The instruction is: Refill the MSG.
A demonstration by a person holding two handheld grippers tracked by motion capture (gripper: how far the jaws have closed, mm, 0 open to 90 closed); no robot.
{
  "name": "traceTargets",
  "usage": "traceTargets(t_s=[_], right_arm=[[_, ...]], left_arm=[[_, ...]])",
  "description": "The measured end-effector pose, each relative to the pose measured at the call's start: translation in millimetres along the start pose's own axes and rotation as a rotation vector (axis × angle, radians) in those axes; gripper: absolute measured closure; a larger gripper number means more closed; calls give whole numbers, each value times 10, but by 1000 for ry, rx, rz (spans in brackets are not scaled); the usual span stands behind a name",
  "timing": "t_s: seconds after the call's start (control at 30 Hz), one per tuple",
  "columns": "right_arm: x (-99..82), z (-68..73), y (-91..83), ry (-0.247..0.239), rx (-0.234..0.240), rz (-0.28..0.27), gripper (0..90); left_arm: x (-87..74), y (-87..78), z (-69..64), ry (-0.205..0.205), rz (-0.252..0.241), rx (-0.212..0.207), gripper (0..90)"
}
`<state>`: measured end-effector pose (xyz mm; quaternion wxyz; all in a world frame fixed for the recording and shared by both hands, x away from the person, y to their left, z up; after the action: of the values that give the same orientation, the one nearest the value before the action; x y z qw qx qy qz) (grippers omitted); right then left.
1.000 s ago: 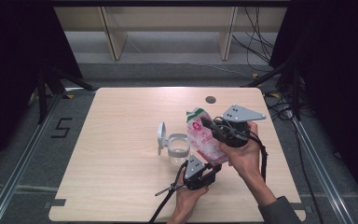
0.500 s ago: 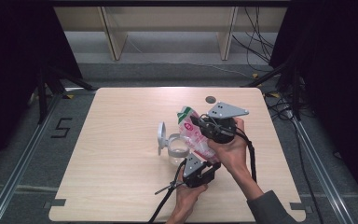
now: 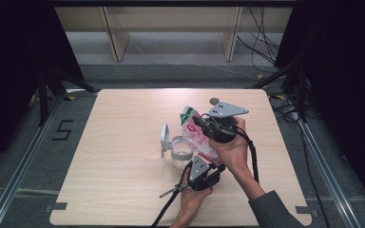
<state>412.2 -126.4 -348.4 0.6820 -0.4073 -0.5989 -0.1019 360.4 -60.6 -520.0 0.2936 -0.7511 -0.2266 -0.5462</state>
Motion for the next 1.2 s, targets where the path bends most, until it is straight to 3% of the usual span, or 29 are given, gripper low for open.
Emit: traceTargets(t_s=[0.13,0.43,0.5,0.53,0.67,0.7,0.73,0.87,0.93,1.03,1.07,1.1,1.2], right_arm=[[18,9,37,-12,12,-4,900],[37,44,123,-8,-2,33,900],[53,53,160,-36,-10,23,900],[57,62,162,-33,2,46,900],[64,81,212,-39,-2,51,900],[66,65,229,-65,-8,38,900],[60,82,230,-37,0,53,900],[61,67,248,-40,-7,52,900],[58,80,249,-15,-5,60,900],[68,61,260,-49,-6,55,900],[69,59,259,-50,-8,60,900],[63,79,268,-21,-7,63,900],[66,68,278,-34,1,68,900]], left_arm=[[7,0,13,26,-2,12,748],[27,35,17,2,-13,-8,750],[37,42,20,-4,-16,-10,751],[41,49,24,1,-16,-11,751],[42,57,12,10,-25,-16,753],[42,58,7,8,-28,-17,753],[43,59,6,9,-27,-21,753],[48,63,-14,5,-32,-22,754],[49,68,-13,7,-39,-29,755],[58,74,-14,2,-42,-36,755],[60,69,-20,3,-37,-30,755],[60,76,-23,2,-45,-39,755],[62,73,-15,5,-37,-37,756]])
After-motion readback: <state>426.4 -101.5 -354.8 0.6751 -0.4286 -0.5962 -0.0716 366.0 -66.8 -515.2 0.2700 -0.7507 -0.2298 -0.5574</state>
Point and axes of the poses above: each handheld gripper's, and its own axes: y roughly forward along the jaws, x roughly out of its top, z roughly to its left, the point moved 2 cm from there along y, roughly forward along the jaws, and after that the axes turned 2 degrees about x, right-handed, at the moved point
